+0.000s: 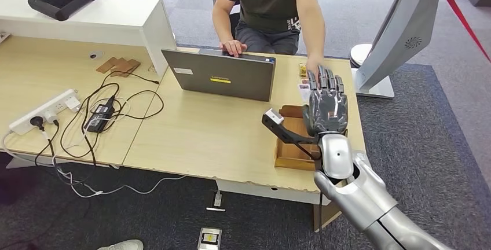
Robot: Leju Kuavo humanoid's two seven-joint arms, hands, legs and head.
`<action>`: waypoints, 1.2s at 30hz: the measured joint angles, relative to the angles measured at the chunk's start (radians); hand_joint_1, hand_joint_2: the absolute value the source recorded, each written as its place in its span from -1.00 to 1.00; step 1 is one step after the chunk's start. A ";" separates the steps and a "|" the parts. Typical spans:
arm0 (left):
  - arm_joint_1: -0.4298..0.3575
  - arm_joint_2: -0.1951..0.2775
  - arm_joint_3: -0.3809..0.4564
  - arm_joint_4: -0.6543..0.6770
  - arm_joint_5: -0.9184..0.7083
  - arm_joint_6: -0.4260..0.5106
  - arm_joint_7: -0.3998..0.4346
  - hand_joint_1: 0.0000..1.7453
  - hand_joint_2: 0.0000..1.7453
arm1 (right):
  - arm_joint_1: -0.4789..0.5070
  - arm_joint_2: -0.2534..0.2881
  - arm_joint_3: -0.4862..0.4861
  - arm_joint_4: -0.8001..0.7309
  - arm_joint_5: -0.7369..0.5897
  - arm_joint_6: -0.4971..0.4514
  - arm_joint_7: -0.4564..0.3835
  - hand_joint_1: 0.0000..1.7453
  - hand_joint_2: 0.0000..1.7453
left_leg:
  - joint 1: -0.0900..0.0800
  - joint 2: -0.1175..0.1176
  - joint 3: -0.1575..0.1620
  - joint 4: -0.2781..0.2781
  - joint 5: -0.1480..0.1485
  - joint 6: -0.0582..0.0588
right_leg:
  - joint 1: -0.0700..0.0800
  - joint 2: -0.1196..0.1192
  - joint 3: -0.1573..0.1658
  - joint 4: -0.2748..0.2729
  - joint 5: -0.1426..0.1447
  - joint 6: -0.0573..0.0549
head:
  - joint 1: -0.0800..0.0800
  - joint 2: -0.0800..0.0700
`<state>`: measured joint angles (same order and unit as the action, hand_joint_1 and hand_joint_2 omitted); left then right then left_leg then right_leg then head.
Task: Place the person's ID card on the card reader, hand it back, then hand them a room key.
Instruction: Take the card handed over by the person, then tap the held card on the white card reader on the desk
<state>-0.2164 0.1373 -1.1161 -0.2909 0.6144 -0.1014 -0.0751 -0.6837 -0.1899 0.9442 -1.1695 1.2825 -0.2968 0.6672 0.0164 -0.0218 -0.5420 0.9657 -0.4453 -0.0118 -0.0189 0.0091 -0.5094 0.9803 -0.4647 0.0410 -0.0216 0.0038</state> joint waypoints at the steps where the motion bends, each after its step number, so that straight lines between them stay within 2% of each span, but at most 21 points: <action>1: 0.000 0.000 0.000 0.000 -0.001 0.000 0.000 -1.00 1.00 | -0.002 0.001 0.000 0.006 0.003 0.006 0.003 0.83 1.00 | 0.000 0.000 0.000 0.000 0.000 0.000 | 0.000 0.000 0.000 0.000 0.000 0.000 | 0.000 0.000; 4: -0.001 0.000 0.000 0.001 -0.003 0.000 0.000 -1.00 1.00 | -0.003 0.000 0.000 0.008 0.006 0.024 0.011 0.94 1.00 | 0.000 0.000 0.000 0.000 0.000 0.000 | 0.000 0.000 0.000 0.000 0.000 0.000 | 0.000 0.000; 17: -0.002 0.000 0.000 0.001 0.000 0.000 0.000 -1.00 1.00 | -0.003 -0.011 -0.004 0.022 -0.032 0.052 0.031 1.00 1.00 | 0.000 0.000 0.000 0.000 0.000 0.000 | 0.000 0.000 0.000 0.000 0.000 0.000 | 0.000 0.000; 20: -0.001 0.000 0.000 0.001 0.006 0.001 -0.002 -1.00 1.00 | 0.003 -0.013 -0.016 0.025 -0.090 -0.007 0.025 1.00 1.00 | 0.000 0.000 0.000 0.000 0.000 0.000 | 0.000 0.000 0.000 0.000 0.000 0.000 | 0.000 0.000; 25: 0.002 0.002 0.000 0.001 0.011 0.006 -0.010 -1.00 1.00 | 0.034 -0.027 -0.061 -0.006 -0.230 -0.191 -0.013 1.00 1.00 | 0.000 0.000 0.000 0.000 0.000 0.000 | 0.000 0.000 0.000 0.000 0.000 0.000 | 0.000 0.000; 29: 0.007 0.007 0.000 0.002 0.014 0.013 -0.016 -1.00 1.00 | 0.086 -0.057 -0.121 -0.076 -0.290 -0.312 -0.037 1.00 1.00 | 0.000 0.000 0.000 0.000 0.000 0.000 | 0.000 0.000 0.000 -0.001 0.000 0.000 | 0.000 0.000; 32: 0.012 0.011 0.000 0.004 0.022 0.021 -0.022 -1.00 1.00 | 0.144 -0.088 -0.169 -0.145 -0.299 -0.361 -0.038 1.00 1.00 | 0.000 0.000 0.000 0.000 0.000 0.000 | 0.000 0.000 0.000 -0.001 0.000 0.000 | 0.000 0.000; 36: 0.027 0.017 0.000 0.005 0.035 0.037 -0.035 -1.00 1.00 | 0.250 -0.132 -0.237 -0.243 -0.298 -0.372 -0.026 1.00 1.00 | 0.000 0.000 0.000 0.000 -0.001 0.000 | 0.000 0.001 0.000 -0.001 0.000 0.000 | 0.000 0.000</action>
<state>-0.1896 0.1546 -1.1158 -0.2858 0.6492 -0.0645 -0.1099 -0.4339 -0.3220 0.7075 -1.4127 0.9846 -0.6684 0.6413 0.0164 -0.0218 -0.5418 0.9661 -0.4459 -0.0116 -0.0191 0.0096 -0.5098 0.9794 -0.4648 0.0411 -0.0216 0.0038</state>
